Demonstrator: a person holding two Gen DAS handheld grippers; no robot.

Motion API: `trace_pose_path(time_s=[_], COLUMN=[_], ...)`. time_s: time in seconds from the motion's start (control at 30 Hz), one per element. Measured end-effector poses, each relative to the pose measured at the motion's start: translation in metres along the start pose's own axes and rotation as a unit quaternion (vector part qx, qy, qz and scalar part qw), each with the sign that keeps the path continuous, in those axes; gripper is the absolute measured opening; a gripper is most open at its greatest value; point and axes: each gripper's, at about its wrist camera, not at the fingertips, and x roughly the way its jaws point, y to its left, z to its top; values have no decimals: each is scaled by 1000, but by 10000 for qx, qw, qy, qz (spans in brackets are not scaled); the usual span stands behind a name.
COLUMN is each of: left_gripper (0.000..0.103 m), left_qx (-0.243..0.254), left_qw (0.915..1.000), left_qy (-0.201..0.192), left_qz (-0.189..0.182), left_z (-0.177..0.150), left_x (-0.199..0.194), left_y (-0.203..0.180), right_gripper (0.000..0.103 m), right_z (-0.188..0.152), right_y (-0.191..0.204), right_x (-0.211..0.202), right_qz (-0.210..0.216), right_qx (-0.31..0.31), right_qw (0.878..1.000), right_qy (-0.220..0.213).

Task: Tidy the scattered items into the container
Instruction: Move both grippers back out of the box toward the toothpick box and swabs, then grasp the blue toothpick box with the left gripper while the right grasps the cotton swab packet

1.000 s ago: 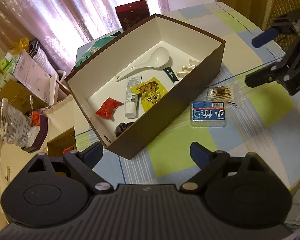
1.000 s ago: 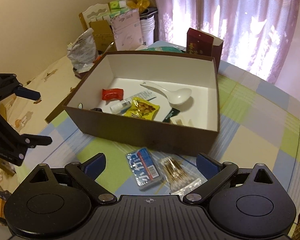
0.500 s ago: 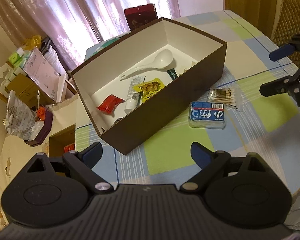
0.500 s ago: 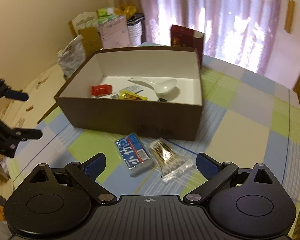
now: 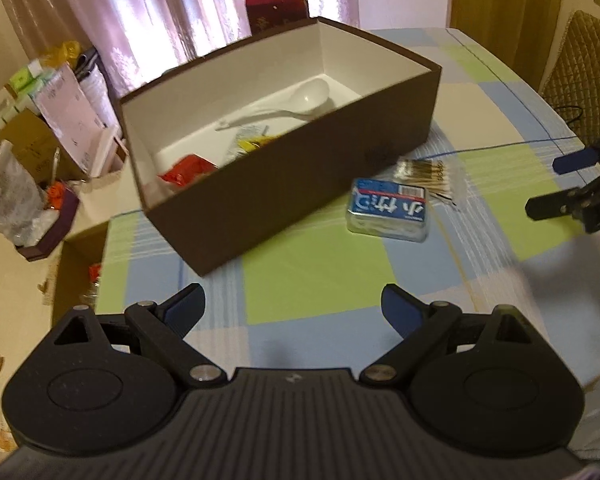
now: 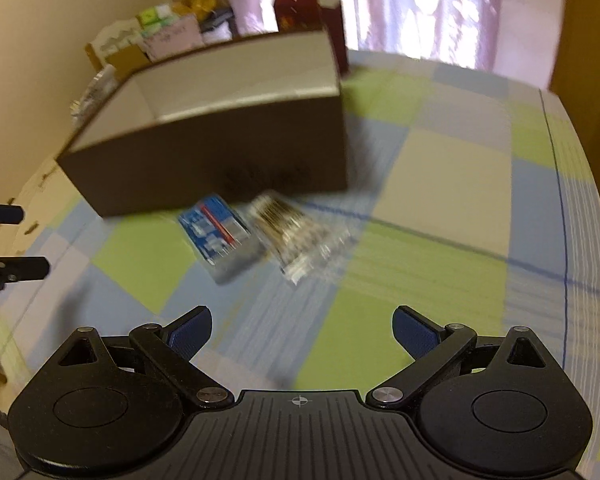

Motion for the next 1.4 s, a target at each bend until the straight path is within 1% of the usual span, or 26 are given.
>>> trace_pose_path(time_s=[0.13,0.3,0.6,0.83,1.03,1.23,1.4], left_gripper=[93,93,93,93,93,93,93], left_qx=[19,281,577,792,956,859,758], left_qw=[9999,9993,9968,9932,9895,9873,9872], left_qy=[28,29,-3,14,69,118,164], left_qz=[-151,-230,-544,-848,-1082,-1334,-1397], left_z=[-5,-5,10,26,35,49,59], left_x=[11,26,55,79,103,123,140], left_y=[-4,-12,-21,-31,-44,-49,-56], right_gripper=[102,102,102,102,102,102,102], right_z=[-5,-4,-2,5,10,15,20], right_y=[-8,-7,-17,-39,-54,-70,-77], right_x=[5,8,27,42,52,58,60], right_qz=[-88,-260,-162,-204,-264,-298,-308], right_qx=[-11,-251,-413,-261,-152,106,245], right_qw=[9999,9993,9986,9985,9986,9987,9987], right_qy=[59,111,304,443,443,395,339])
